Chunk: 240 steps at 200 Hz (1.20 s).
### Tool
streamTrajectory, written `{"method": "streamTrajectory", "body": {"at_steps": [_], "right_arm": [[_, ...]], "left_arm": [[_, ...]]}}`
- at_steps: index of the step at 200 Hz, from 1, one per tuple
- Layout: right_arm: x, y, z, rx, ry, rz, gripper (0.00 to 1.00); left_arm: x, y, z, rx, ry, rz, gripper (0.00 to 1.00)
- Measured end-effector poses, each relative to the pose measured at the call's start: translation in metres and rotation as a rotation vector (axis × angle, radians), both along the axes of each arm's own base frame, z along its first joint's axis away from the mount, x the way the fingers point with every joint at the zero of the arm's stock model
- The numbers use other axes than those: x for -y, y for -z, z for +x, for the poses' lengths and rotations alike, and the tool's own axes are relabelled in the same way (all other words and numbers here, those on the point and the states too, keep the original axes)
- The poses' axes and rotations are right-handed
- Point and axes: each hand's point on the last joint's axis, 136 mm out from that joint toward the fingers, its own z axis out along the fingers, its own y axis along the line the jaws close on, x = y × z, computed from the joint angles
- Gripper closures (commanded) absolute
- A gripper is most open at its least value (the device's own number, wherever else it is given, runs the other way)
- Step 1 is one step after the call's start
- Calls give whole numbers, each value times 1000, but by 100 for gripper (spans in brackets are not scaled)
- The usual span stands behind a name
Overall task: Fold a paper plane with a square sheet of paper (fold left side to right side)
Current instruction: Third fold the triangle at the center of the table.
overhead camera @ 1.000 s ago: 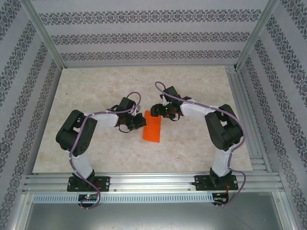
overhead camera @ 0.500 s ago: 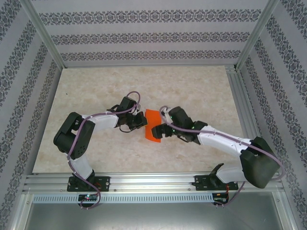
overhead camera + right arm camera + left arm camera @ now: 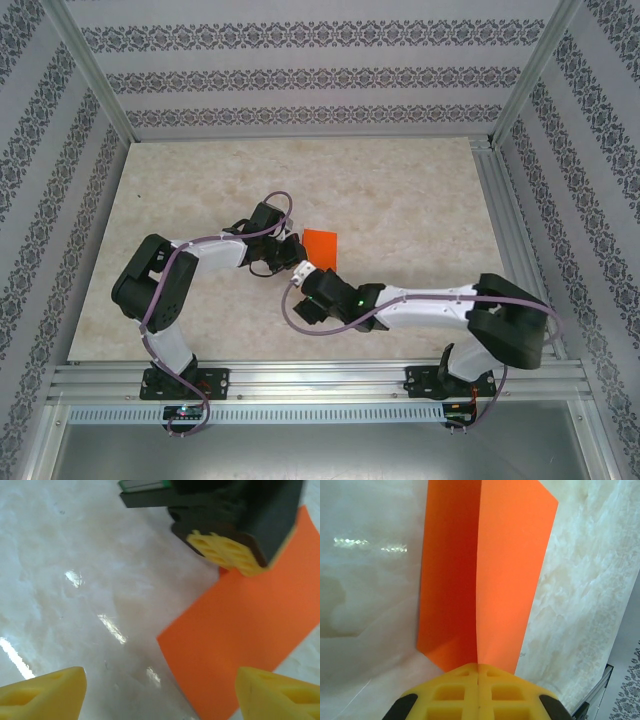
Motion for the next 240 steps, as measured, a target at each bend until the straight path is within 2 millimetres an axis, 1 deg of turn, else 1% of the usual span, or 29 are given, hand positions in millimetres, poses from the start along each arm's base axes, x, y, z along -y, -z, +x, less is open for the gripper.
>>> {"method": "streamTrajectory", "body": {"at_steps": [13, 29, 76, 87, 101, 120, 132, 139, 171, 180, 188, 199, 216, 240], "right_arm": [[-9, 6, 3, 11, -10, -30, 26], [-15, 14, 7, 19, -12, -61, 30], [-19, 22, 20, 62, 5, -130, 49], [-16, 22, 21, 68, 11, -142, 55], [-14, 23, 22, 74, 11, -157, 66], [-11, 23, 22, 77, 18, -167, 84], [-10, 23, 23, 78, 25, -169, 94], [-10, 24, 23, 79, 25, -171, 100], [-10, 19, 23, 79, 26, -159, 100], [-11, 17, 22, 80, 26, -152, 100], [-11, 15, 22, 78, 26, -144, 100], [-11, 13, 21, 73, 26, -134, 100], [-9, 15, 19, 58, 23, -126, 100], [-7, 18, 18, 39, 20, -124, 100]], "left_arm": [[0, 0, 0, 0, 0, 0, 95], [0, 0, 0, -1, 0, 0, 95], [0, 0, 0, -2, 0, 2, 95], [0, 0, -1, -3, 0, 1, 95], [0, 0, -1, -2, 1, 1, 95], [0, 0, -1, -2, 1, 1, 95], [0, 0, -1, -2, 1, 2, 93], [-1, 1, -1, -3, 4, 5, 90], [-5, 3, -7, -12, 39, 39, 70], [-7, 0, -8, -8, 49, 45, 63], [-9, -4, -8, 0, 57, 50, 60], [-13, -11, -8, 12, 61, 53, 57], [-22, -29, -4, 48, 64, 61, 54], [-38, -55, 7, 106, 52, 80, 53]]}}
